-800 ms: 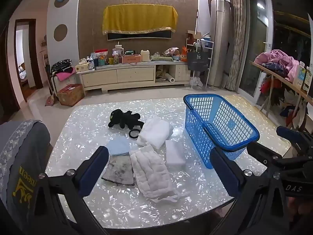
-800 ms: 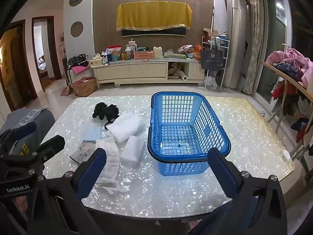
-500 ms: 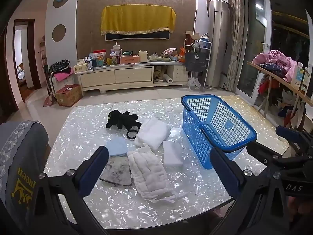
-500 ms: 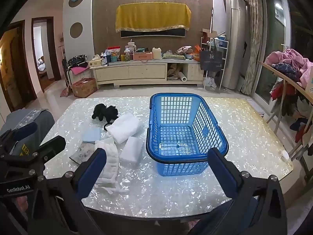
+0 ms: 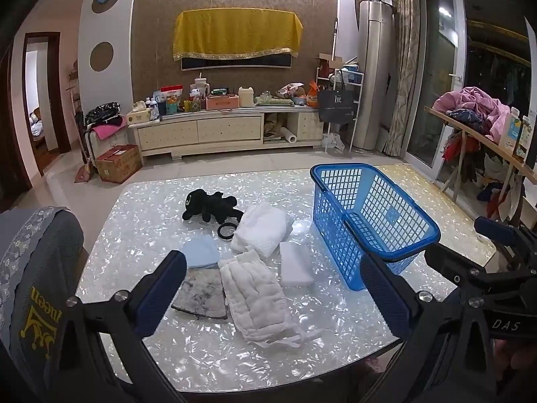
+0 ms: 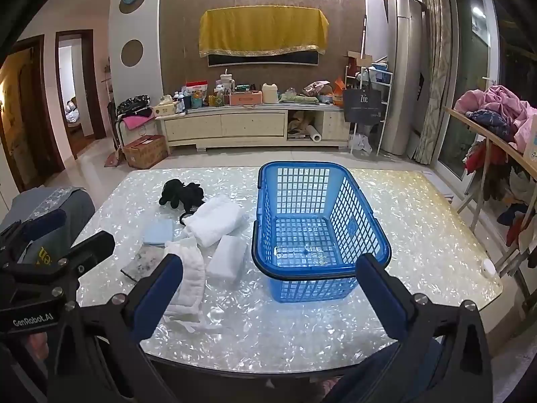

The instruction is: Organize soft objects

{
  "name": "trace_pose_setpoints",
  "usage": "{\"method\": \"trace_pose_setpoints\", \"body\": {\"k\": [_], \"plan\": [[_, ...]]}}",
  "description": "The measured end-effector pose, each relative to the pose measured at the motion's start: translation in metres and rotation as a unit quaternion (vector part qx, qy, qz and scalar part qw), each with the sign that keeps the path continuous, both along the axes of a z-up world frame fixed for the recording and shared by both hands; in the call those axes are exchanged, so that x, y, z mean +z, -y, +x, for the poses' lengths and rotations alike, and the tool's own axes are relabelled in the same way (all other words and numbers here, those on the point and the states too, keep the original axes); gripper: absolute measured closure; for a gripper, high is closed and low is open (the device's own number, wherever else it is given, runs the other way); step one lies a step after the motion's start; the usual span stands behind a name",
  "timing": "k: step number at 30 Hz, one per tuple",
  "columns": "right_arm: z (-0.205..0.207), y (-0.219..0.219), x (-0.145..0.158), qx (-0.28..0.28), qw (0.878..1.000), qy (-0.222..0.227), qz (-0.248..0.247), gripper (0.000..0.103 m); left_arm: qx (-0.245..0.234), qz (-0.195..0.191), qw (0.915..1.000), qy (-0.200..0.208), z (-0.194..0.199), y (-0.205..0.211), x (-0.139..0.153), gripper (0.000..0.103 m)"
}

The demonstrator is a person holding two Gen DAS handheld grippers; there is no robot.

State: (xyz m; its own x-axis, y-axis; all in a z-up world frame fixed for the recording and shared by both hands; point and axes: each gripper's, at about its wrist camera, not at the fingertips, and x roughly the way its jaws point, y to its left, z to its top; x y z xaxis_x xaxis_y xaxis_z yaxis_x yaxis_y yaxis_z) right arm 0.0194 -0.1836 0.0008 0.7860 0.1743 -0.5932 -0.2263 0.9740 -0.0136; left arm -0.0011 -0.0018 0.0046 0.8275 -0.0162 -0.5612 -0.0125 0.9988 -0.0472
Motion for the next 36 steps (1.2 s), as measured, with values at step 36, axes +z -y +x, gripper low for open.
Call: {"method": "trace_pose_setpoints", "body": {"k": [36], "plan": [[-0.0033, 0.0018, 0.0009, 0.001, 1.000, -0.002, 0.005, 0.000, -0.002, 0.002, 1.0000, 0.001, -0.0043, 0.0038, 0.0029, 0.000]]}}
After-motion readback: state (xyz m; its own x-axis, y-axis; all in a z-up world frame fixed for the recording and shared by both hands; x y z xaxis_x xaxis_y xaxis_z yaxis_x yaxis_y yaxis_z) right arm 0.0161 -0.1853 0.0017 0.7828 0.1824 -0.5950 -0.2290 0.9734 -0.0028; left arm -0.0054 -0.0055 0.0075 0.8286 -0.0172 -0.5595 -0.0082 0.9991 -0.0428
